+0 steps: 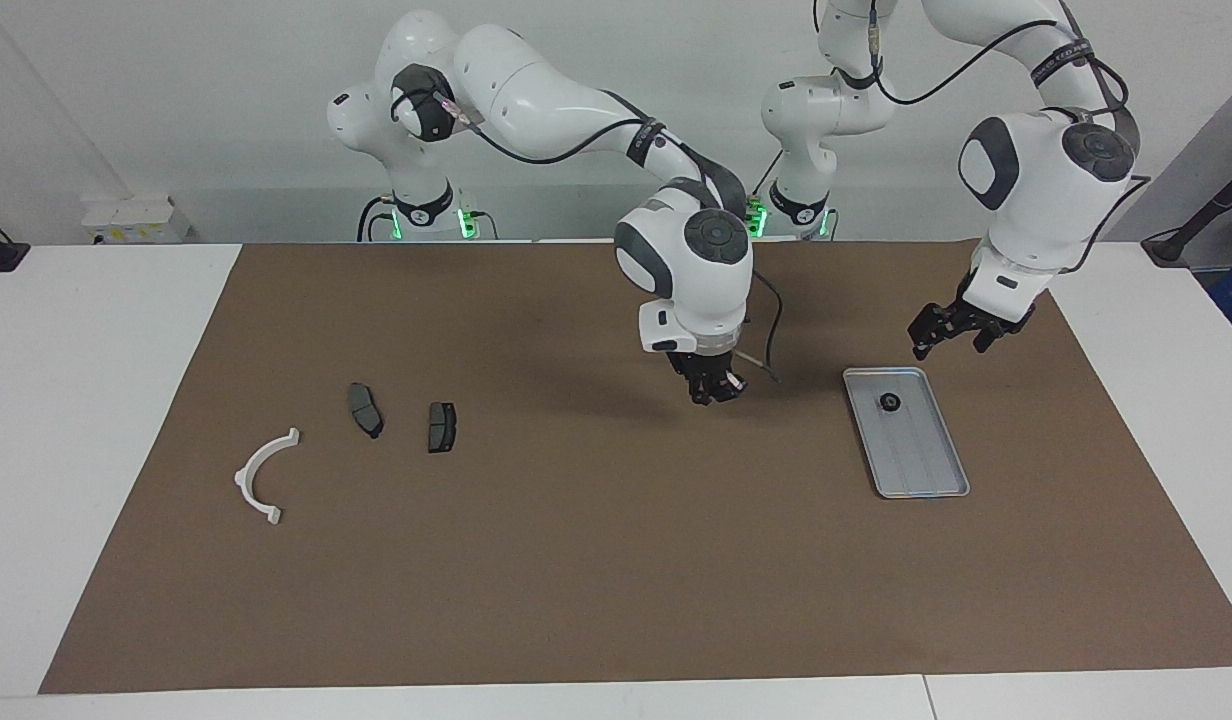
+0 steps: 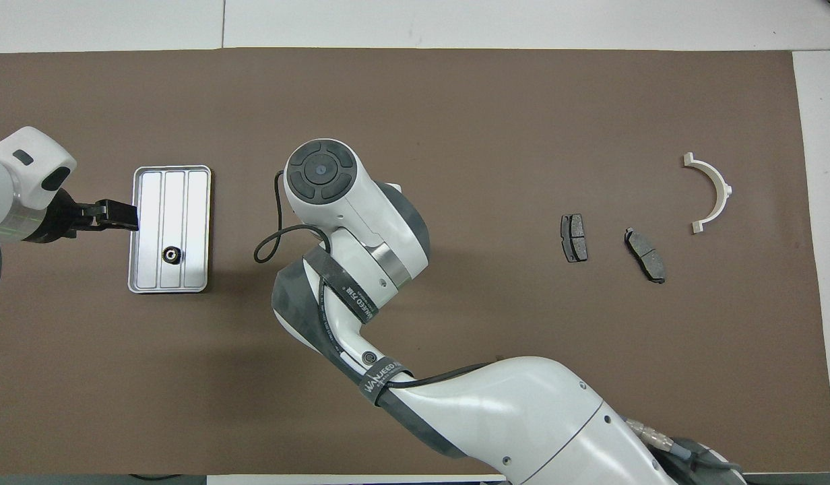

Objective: Pick bearing gear from pile to tray
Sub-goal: 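Carry the small black gear with the right gripper toward the table center, then set the gear down with the right gripper while the left gripper reaches it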

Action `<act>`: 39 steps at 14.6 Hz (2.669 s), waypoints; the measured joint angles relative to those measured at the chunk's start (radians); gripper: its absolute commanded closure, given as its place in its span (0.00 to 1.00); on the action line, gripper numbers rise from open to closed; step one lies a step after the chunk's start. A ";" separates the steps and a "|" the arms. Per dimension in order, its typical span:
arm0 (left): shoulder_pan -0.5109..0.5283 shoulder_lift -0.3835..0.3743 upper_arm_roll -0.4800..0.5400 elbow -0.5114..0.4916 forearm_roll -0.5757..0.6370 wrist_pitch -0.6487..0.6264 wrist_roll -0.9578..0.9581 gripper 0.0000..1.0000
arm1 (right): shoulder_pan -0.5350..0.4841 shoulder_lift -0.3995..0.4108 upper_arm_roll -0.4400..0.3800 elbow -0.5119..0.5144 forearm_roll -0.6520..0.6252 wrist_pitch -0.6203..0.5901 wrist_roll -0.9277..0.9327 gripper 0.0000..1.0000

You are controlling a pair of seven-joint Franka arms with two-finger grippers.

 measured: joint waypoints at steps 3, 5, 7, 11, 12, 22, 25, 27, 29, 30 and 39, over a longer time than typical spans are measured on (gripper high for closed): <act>0.000 -0.002 0.000 0.012 0.000 -0.004 -0.001 0.00 | 0.000 0.023 -0.002 0.000 0.000 0.022 0.002 1.00; 0.000 -0.006 0.001 0.076 0.000 -0.075 -0.002 0.00 | 0.003 0.042 -0.002 0.000 0.000 0.041 0.002 1.00; 0.000 -0.008 0.000 0.170 0.000 -0.176 -0.002 0.00 | 0.008 0.063 -0.003 0.000 0.000 0.061 0.002 1.00; -0.001 -0.008 -0.011 0.237 -0.002 -0.239 -0.002 0.00 | 0.010 0.089 -0.007 0.000 0.000 0.080 0.002 1.00; -0.002 -0.008 -0.015 0.237 -0.006 -0.239 -0.002 0.00 | 0.010 0.093 -0.008 0.000 -0.001 0.083 0.002 1.00; -0.002 -0.008 -0.020 0.280 -0.014 -0.266 -0.005 0.00 | 0.011 0.104 -0.015 0.008 -0.005 0.104 0.002 0.00; -0.019 -0.005 -0.023 0.277 -0.019 -0.257 -0.083 0.00 | -0.001 0.088 -0.034 0.028 -0.007 0.099 -0.024 0.00; -0.050 0.002 -0.027 0.275 -0.019 -0.251 -0.155 0.00 | -0.036 0.043 -0.038 0.041 -0.007 0.060 -0.102 0.00; -0.089 0.022 -0.029 0.272 -0.020 -0.227 -0.263 0.00 | -0.091 -0.033 -0.039 0.046 -0.007 -0.001 -0.220 0.00; -0.122 0.041 -0.030 0.268 -0.020 -0.199 -0.338 0.00 | -0.122 -0.074 -0.038 0.047 -0.007 -0.038 -0.301 0.00; -0.443 0.338 -0.032 0.256 0.045 0.082 -0.942 0.00 | -0.424 -0.374 -0.046 0.005 -0.008 -0.326 -1.134 0.00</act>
